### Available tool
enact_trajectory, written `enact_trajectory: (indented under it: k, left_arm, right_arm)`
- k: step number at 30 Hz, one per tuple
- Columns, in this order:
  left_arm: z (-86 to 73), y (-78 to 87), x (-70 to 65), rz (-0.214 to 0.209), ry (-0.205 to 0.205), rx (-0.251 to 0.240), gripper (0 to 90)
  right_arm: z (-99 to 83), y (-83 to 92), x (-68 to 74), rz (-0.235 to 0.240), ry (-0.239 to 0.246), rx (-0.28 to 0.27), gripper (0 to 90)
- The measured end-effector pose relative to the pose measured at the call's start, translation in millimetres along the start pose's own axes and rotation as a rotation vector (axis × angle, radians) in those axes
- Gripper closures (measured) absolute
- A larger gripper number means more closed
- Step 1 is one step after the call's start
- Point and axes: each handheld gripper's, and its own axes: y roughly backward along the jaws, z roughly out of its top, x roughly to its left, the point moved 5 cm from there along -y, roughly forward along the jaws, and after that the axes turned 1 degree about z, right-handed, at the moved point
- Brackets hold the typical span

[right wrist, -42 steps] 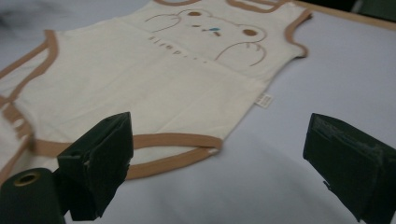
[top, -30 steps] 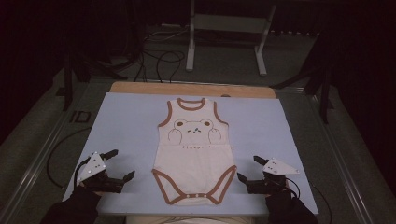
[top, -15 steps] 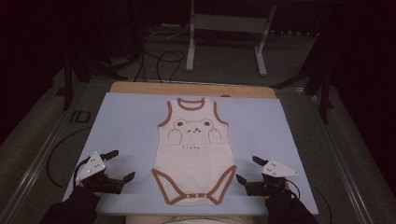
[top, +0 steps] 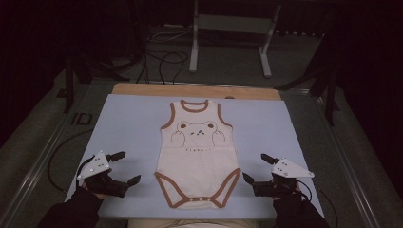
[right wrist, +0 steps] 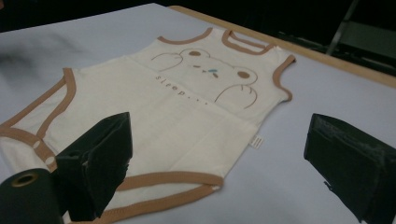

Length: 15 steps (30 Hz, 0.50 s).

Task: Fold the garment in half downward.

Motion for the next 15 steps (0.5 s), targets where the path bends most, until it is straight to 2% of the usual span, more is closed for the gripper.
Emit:
enact_trajectory:
  k: [5, 11, 12, 15]
  left_arm:
    - [6.3, 1.1, -0.5, -0.004, 0.005, -0.006, 0.2]
    - [18.7, 0.7, 1.5, -0.006, -0.014, -0.001, 0.2]
    - [20.7, 0.2, 2.1, -0.005, -0.017, 0.003, 0.2]
    - [26.7, -1.1, 4.3, 0.001, -0.02, 0.002, 0.2]
  right_arm:
    - [12.4, 4.6, -2.6, -0.008, 0.015, -0.01, 8.0]
    - [26.7, 5.9, -7.6, -0.022, 0.033, -0.015, 8.1]
    - [30.9, 6.4, -9.2, -0.033, 0.055, -0.02, 8.1]
    - [35.5, 6.5, -10.9, -0.037, 0.053, -0.031, 8.1]
